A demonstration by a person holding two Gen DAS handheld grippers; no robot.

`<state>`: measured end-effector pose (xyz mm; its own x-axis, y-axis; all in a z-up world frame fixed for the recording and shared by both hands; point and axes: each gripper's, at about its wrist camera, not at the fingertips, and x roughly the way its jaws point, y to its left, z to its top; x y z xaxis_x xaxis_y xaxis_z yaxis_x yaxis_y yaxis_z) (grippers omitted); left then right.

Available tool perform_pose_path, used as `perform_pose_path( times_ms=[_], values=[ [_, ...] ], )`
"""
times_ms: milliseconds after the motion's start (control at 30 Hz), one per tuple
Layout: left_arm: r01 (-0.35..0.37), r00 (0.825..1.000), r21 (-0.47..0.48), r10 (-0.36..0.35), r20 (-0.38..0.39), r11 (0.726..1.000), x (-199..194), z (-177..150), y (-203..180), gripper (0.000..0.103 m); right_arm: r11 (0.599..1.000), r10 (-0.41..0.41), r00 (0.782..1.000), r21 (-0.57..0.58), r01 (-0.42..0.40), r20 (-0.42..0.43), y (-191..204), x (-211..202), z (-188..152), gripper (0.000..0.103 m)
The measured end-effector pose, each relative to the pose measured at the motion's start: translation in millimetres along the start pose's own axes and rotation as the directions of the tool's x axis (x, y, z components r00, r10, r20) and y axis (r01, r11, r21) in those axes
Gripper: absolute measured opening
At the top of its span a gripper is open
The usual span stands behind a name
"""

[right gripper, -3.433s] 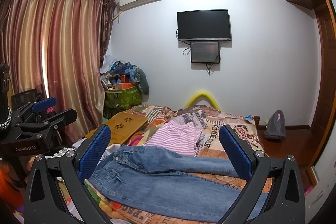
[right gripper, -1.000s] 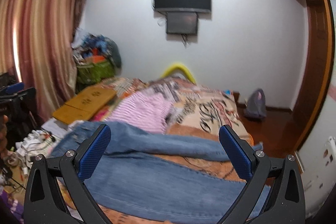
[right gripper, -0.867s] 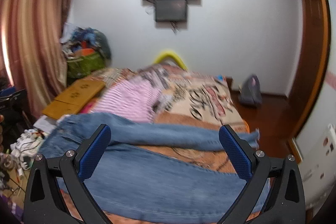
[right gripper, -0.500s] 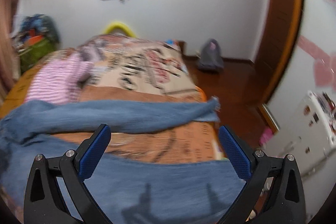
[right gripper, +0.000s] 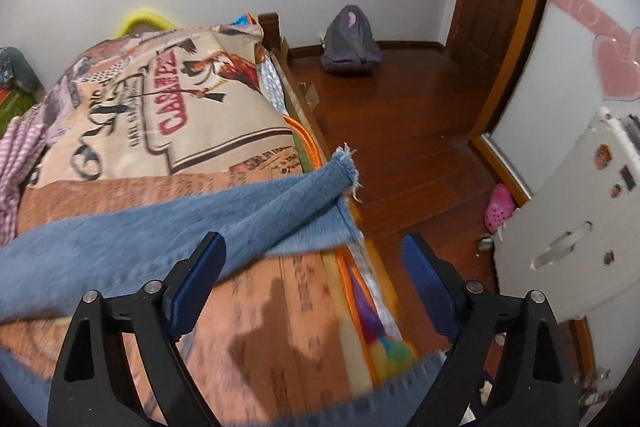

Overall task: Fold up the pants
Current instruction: 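Grasp the jeans hem with the right tool while the left tool grasps the waistband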

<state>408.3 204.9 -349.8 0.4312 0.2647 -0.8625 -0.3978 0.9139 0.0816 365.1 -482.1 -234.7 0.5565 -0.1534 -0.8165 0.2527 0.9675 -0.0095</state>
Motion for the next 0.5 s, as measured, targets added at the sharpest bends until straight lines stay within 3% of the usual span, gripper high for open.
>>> perform_pose_path(
  times_ms=[133, 267, 333, 367, 400, 433, 500],
  values=[
    [0.027, 1.000, -0.033, -0.027, -0.005, 0.999, 7, -1, 1, 0.083, 1.000, 0.016, 0.999, -0.003, -0.016, -0.050, 2, 42, 13, 0.077],
    [0.061, 0.998, -0.028, -0.061, -0.007, 0.998, 8, 0, -1, 0.071, 1.000, 0.015, 0.990, 0.018, -0.013, -0.139, 3, 78, 16, 0.069],
    [0.041, 0.999, -0.010, -0.041, 0.003, 0.999, 5, 0, -4, 0.060, 0.996, 0.069, 0.982, 0.061, -0.059, -0.177, 1, 90, 14, 0.053],
    [0.016, 1.000, -0.002, -0.016, 0.004, 1.000, 4, 0, -4, 0.046, 0.992, 0.102, 0.978, 0.087, -0.088, -0.180, -1, 92, 13, 0.048],
    [-0.009, 1.000, 0.006, 0.009, 0.001, 1.000, 4, 1, -4, 0.039, 0.987, 0.134, 0.975, 0.113, -0.115, -0.177, -2, 90, 13, 0.038],
    [-0.010, 1.000, 0.006, 0.010, -0.001, 1.000, 3, 1, -2, 0.036, 0.988, 0.126, 0.977, 0.114, -0.107, -0.172, -2, 87, 14, 0.025],
    [-0.002, 1.000, -0.011, 0.002, -0.007, 1.000, 0, 3, 5, 0.026, 0.994, 0.090, 0.982, 0.077, -0.078, -0.164, 2, 78, 18, 0.010]
  ],
)
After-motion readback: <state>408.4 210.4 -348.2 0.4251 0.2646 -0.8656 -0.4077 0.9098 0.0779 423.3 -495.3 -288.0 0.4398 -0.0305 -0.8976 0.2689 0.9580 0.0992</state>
